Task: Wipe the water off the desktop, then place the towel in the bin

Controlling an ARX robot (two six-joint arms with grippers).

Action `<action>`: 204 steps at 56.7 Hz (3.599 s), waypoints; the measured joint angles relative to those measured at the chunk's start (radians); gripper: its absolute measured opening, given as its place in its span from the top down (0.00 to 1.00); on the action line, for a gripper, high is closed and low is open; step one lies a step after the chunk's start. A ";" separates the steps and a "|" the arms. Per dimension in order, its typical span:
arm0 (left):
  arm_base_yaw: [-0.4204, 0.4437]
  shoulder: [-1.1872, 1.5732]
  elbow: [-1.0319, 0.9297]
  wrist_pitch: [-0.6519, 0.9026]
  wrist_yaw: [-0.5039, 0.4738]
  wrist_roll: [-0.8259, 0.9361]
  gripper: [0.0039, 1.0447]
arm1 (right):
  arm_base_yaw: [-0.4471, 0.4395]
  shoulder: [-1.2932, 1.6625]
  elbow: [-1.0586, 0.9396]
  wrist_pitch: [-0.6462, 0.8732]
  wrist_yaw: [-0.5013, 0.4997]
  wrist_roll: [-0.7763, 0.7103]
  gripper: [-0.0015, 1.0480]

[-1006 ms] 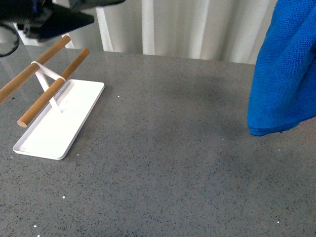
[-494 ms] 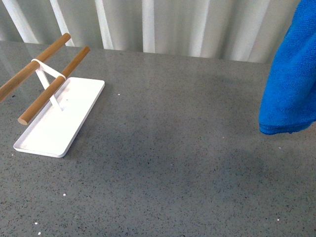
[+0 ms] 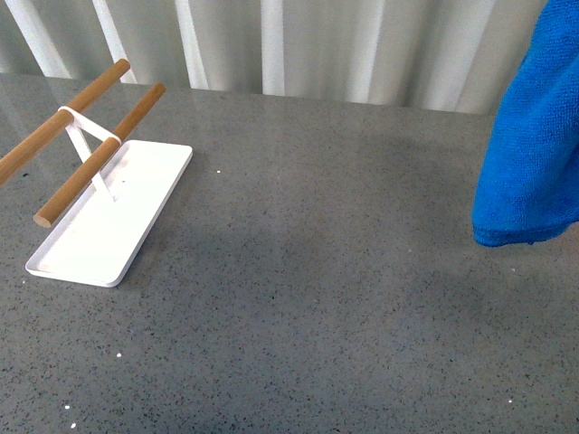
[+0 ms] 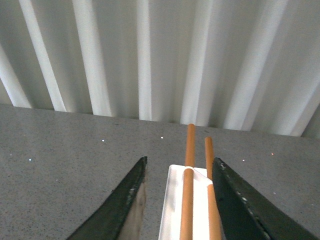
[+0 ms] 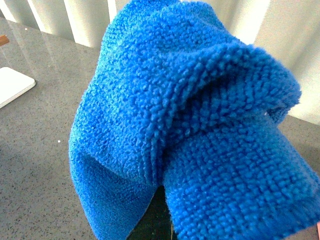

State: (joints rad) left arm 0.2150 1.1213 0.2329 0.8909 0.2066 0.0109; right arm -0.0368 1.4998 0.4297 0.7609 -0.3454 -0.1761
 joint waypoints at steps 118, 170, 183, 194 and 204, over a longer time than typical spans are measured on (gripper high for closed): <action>-0.213 -1.118 -0.211 -0.886 -0.206 -0.013 0.97 | 0.122 0.016 0.078 -0.160 0.222 -0.011 0.97; -0.213 -1.118 -0.211 -0.890 -0.205 -0.013 0.06 | 0.108 0.433 0.408 -0.706 0.339 0.385 0.97; -0.213 -1.118 -0.211 -0.890 -0.205 -0.013 0.06 | 0.051 0.497 0.417 -0.668 0.301 0.388 0.97; -0.213 -1.118 -0.211 -0.890 -0.205 -0.013 0.06 | 0.003 0.518 0.393 -0.621 0.278 0.383 0.97; -0.213 -1.118 -0.211 -0.890 -0.205 -0.013 0.06 | -0.041 0.533 0.390 -0.604 0.257 0.370 0.97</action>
State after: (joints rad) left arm 0.0017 0.0036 0.0223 0.0006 0.0013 -0.0025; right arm -0.0776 2.0331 0.8196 0.1570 -0.0883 0.1944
